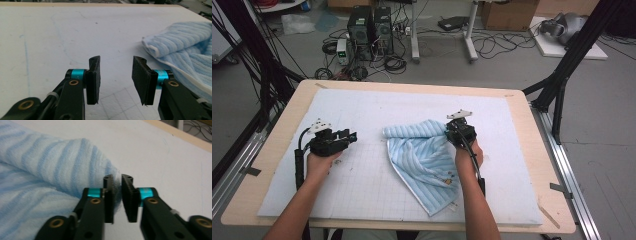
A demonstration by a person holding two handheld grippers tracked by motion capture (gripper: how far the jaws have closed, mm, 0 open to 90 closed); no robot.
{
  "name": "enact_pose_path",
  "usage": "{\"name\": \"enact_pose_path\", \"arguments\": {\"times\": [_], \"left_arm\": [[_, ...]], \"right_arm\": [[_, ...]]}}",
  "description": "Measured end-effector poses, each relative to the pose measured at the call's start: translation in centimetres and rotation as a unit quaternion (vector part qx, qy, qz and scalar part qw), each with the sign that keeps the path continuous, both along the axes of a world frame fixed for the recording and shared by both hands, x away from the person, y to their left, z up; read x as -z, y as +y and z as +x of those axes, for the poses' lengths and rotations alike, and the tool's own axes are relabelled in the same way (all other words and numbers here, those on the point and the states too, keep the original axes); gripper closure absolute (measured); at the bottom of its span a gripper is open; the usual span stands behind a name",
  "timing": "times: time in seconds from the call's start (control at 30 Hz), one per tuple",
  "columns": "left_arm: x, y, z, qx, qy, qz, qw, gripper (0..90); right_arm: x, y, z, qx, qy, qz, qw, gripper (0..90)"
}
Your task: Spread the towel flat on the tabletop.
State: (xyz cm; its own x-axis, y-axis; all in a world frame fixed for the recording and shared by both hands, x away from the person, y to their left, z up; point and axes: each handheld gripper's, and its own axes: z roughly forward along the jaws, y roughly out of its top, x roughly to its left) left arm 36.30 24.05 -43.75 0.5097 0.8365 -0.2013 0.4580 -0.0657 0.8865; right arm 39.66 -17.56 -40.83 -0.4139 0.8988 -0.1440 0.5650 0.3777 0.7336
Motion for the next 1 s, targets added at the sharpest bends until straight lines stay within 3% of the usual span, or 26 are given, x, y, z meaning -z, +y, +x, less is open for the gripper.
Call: {"name": "enact_pose_path", "arguments": {"times": [0.07, 0.1, 0.13, 0.17, 0.2, 0.3, 0.47, 0.53, 0.77, 0.87, 0.93, 1.0], "left_arm": [[0.0, -0.5, 0.0, 0.013, 0.001, -0.007, 0.9999, 54.4], [0.1, -0.9, 0.1, 0.02, 0.0, -0.013, 0.9997, 52.5], [0.1, -1.2, 0.1, 0.027, 0.0, -0.013, 0.9996, 50.9], [0.1, -1.5, 0.1, 0.033, 0.001, -0.012, 0.9994, 50.9], [0.2, -1.8, 0.1, 0.038, 0.005, -0.015, 0.9992, 48.0], [0.4, -2.7, 0.2, 0.05, 0.007, -0.019, 0.9986, 45.4], [0.4, -4.7, 0.6, 0.075, 0.015, -0.015, 0.997, 39.5], [0.3, -5.8, 0.6, 0.086, 0.017, -0.017, 0.996, 38.9], [0.8, -9.2, 1.1, 0.099, 0.031, 0.044, 0.9936, 36.0], [1.1, -10.5, 1.3, 0.106, 0.042, 0.082, 0.9901, 36.7], [1.2, -11.3, 1.2, 0.112, 0.049, 0.108, 0.9866, 44.7], [1.2, -11.8, 0.9, 0.117, 0.03, 0.144, 0.9821, 54.7]], "right_arm": [[0.1, -0.1, -0.3, -0.004, -0.006, 0.01, 0.9999, 56.0], [0.1, -0.5, -0.7, -0.005, -0.012, 0.039, 0.9992, 45.5], [0.1, -0.9, -0.9, -0.007, -0.01, 0.055, 0.9984, 42.1], [0.1, -0.9, -0.9, -0.007, -0.01, 0.055, 0.9984, 42.1], [0.1, -1.6, -1.5, -0.008, -0.01, 0.085, 0.9963, 39.7], [0.1, -2.7, -2.3, -0.016, -0.013, 0.105, 0.9943, 36.5], [0.4, -3.8, -3.5, -0.04, -0.013, 0.1, 0.9941, 34.6], [0.6, -4.4, -4.1, -0.052, -0.014, 0.11, 0.9924, 32.8], [1.3, -5.9, -5.4, -0.074, -0.02, 0.138, 0.9875, 27.3], [1.4, -6.0, -5.5, -0.08, -0.026, 0.137, 0.9871, 27.2], [1.5, -5.9, -5.5, -0.081, -0.023, 0.135, 0.9873, 27.2], [1.6, -5.8, -5.5, -0.083, -0.021, 0.13, 0.9879, 27.2]]}}
